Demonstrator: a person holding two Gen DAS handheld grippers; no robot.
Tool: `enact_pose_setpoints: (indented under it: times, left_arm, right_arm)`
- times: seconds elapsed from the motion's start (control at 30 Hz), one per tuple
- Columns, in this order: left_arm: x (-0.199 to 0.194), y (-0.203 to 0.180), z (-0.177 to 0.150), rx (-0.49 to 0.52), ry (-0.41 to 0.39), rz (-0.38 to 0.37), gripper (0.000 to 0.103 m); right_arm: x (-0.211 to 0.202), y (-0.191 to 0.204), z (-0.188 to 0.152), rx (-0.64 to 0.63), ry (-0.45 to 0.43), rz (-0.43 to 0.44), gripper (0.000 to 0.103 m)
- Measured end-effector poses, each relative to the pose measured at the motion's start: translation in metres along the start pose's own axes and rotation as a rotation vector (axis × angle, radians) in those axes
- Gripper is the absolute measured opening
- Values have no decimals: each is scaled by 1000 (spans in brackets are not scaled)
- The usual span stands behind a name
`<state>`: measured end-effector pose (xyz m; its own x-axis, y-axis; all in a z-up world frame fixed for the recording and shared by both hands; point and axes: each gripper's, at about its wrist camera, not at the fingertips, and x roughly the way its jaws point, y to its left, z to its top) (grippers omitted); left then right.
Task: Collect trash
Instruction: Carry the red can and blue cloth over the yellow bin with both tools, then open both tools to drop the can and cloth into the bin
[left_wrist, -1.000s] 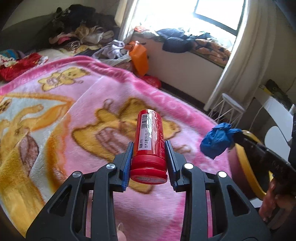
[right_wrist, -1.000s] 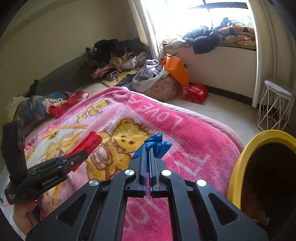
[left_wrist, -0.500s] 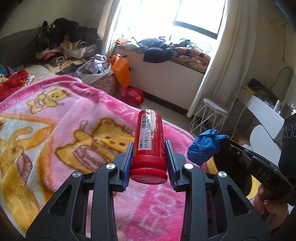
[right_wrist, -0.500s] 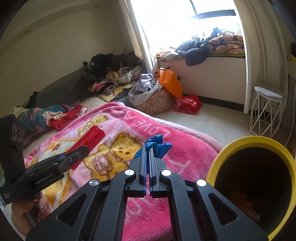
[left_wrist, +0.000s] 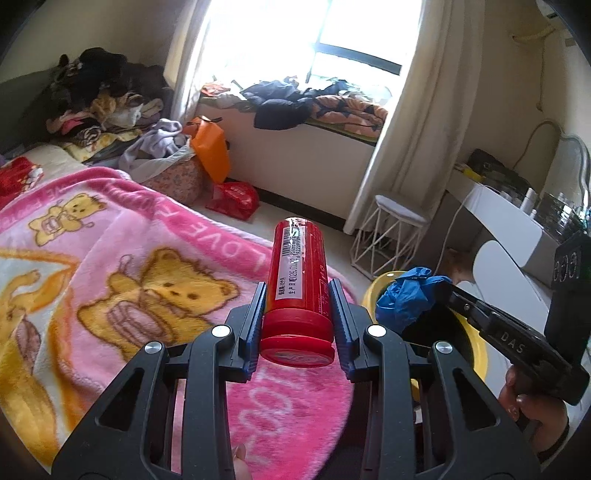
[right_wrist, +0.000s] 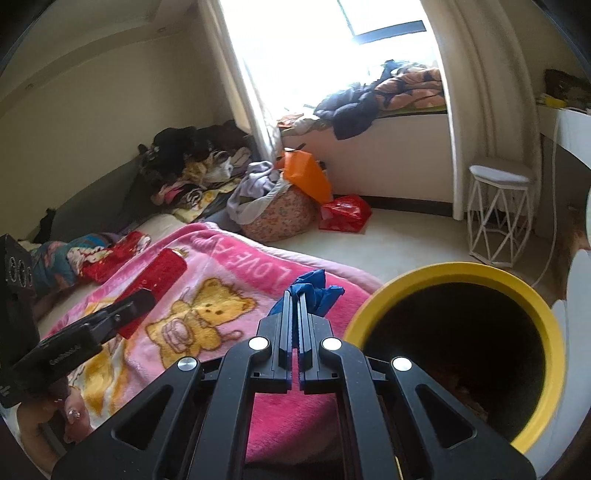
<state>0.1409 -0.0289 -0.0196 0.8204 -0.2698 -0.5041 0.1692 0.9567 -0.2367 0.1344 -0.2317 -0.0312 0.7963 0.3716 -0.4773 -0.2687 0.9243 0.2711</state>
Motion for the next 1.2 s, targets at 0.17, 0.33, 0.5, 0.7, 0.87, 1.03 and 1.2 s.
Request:
enact_pose_setpoints:
  times: [0.17, 0.33, 0.5, 0.7, 0.87, 1.03, 1.2]
  left_arm:
    - [3, -19, 0, 27, 5, -29, 26]
    - [10, -41, 0, 64, 14, -62, 26]
    - [21, -63, -3, 102, 33, -92, 26]
    - [35, -86, -8, 144, 59, -126, 26]
    - [52, -103, -12, 172, 94, -157, 27]
    - [74, -118, -18, 197, 143, -189, 27]
    - [95, -131, -25, 218, 185, -212, 27]
  right_arm:
    - [-11, -22, -2, 42, -9, -49, 2]
    - [-21, -43, -6, 80, -18, -101, 2]
    - [-27, -64, -9, 115, -12, -150, 2]
    - [-33, -88, -16, 152, 11, -200, 2]
    - [-33, -109, -20, 180, 44, -230, 2]
    - [-32, -121, -26, 196, 79, -250, 2]
    - [-29, -127, -30, 194, 114, -250, 3]
